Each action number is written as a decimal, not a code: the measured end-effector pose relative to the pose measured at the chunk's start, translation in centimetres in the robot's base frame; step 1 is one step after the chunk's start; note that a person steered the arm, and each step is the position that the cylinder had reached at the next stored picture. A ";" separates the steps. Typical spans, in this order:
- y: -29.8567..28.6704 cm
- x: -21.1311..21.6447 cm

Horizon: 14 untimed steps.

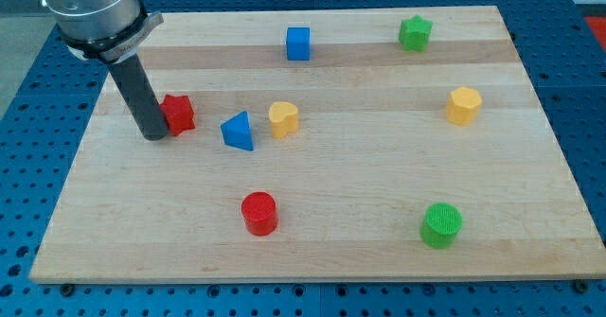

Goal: Place yellow heart to the bottom right of the blue cube

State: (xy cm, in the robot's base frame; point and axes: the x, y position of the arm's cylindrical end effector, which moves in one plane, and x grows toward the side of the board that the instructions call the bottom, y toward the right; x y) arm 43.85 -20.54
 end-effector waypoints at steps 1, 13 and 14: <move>0.0 0.1; 16.9 1.1; 16.8 -1.4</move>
State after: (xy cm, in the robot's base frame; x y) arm 42.41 -3.77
